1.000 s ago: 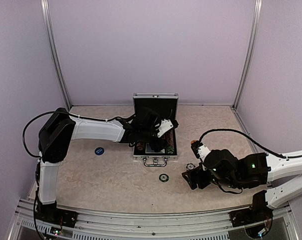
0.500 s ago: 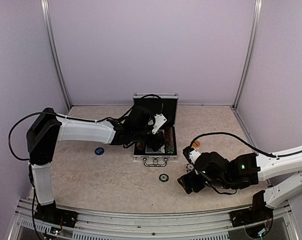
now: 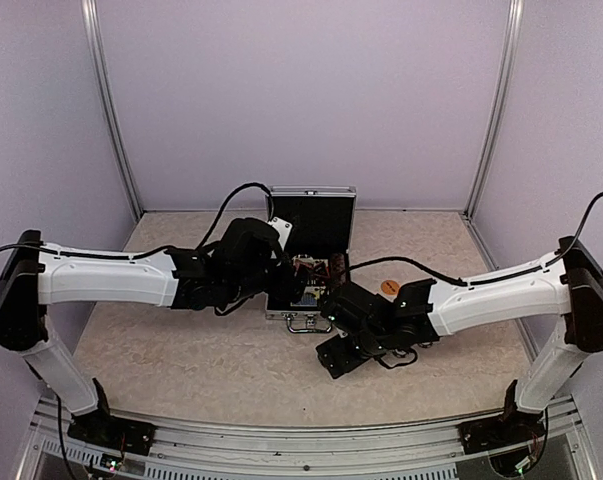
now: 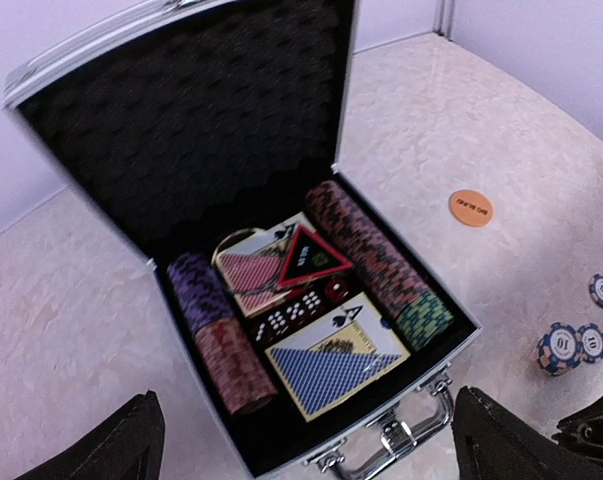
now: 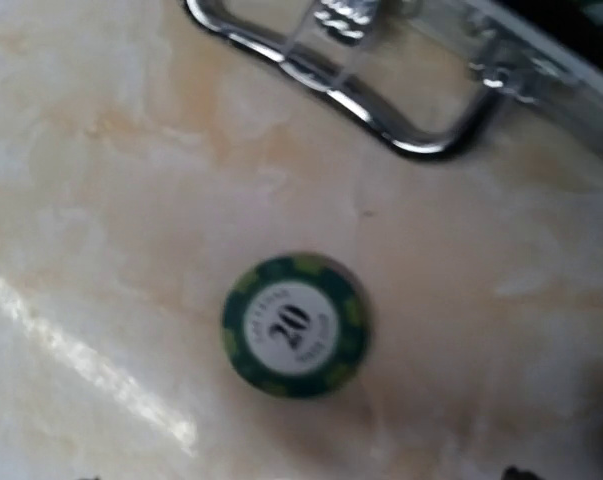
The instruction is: Pack up texas hold em set
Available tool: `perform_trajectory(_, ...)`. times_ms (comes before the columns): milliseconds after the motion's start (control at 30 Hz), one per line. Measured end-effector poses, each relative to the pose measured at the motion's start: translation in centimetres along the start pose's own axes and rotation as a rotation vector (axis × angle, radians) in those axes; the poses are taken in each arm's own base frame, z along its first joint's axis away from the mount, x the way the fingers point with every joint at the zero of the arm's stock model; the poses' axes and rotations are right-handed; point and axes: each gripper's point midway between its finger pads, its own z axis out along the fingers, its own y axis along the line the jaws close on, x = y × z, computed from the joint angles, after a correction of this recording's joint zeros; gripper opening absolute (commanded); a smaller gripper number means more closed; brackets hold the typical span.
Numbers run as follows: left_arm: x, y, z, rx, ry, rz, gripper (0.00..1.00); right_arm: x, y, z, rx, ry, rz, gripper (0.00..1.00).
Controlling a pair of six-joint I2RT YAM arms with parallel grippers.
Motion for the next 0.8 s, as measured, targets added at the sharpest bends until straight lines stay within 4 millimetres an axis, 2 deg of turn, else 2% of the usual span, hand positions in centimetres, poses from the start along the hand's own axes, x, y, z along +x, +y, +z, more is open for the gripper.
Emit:
perform_trajectory(233,3.1,3.8,-3.7,-0.134,0.043,-0.145,0.99,-0.4,2.0,1.7,-0.048,0.106,-0.012,0.83)
perform_trajectory(467,3.2,5.7,-7.9,-0.163,-0.017,-0.247,0.99,-0.2,2.4,3.2,-0.054,0.192,-0.013,0.8)
perform_trajectory(600,3.6,5.8,-8.9,-0.165,-0.028,-0.273,0.99,0.3,1.3,4.2,-0.028,0.241,0.0,0.79)
perform_trajectory(800,5.8,5.7,-9.1,-0.176,0.004,-0.266,0.99,0.4,0.1,5.2,-0.004,0.278,0.02,0.77)
